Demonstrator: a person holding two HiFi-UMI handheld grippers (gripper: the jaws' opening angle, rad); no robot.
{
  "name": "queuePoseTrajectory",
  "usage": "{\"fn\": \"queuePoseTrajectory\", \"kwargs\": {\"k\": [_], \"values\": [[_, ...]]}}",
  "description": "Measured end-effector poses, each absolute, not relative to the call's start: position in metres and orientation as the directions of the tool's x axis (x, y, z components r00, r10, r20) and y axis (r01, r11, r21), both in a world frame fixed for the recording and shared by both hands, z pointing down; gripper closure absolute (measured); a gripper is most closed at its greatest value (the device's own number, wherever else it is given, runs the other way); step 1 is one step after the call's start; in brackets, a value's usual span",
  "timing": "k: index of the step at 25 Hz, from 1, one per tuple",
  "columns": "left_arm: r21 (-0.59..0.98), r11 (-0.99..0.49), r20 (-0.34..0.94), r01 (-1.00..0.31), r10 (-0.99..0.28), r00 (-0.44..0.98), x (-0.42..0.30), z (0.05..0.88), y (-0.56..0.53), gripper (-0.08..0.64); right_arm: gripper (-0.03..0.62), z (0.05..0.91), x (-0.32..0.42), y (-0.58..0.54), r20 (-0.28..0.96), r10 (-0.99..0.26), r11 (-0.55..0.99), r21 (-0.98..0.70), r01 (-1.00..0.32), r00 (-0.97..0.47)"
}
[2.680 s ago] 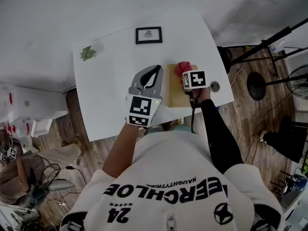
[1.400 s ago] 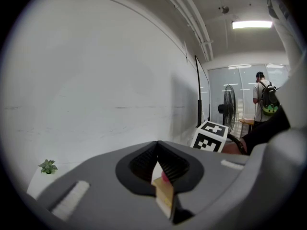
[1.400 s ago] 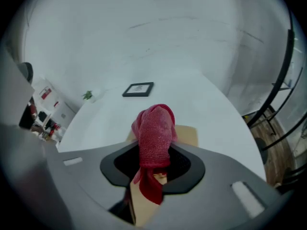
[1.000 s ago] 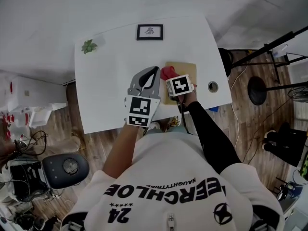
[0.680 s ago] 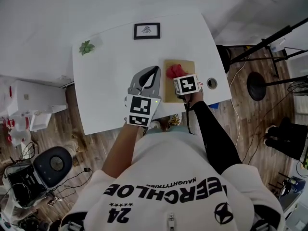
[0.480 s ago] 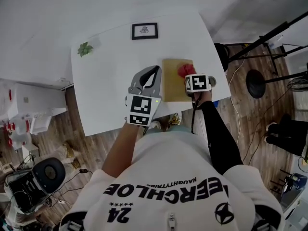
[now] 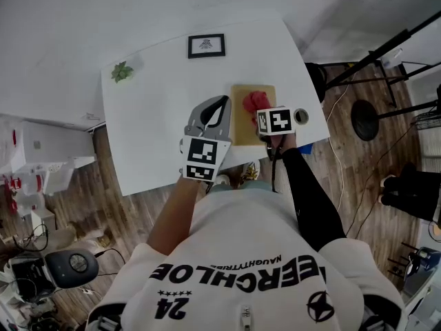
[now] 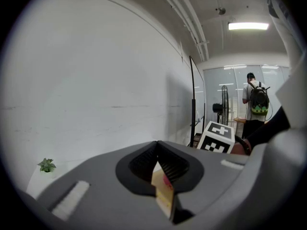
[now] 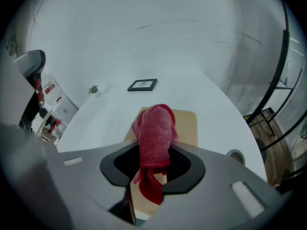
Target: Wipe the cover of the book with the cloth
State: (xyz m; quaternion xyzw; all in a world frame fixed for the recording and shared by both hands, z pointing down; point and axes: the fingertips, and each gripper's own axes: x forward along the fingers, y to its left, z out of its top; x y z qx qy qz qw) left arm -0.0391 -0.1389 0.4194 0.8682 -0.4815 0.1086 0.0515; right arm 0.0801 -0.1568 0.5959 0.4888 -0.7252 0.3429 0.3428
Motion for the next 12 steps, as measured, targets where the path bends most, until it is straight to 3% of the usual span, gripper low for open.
{"fn": "queuePoseTrajectory", "kwargs": {"k": [6,12], "values": [[-0.015,-0.507,0.247,-0.862,-0.837,0.489,-0.048,0.422,-0.138,0.508,0.483,0.615,0.022,-0.13,0.87,-0.357,0.412,-0.181,-0.893,-0.341],[-0.01,-0.498,0.254,-0.867,-0.84,0.48,-0.052,0.424,-0.138,0.508,0.485,0.622,0.019,-0.124,0.872,-0.371,0.497,-0.105,-0.862,-0.32]]}}
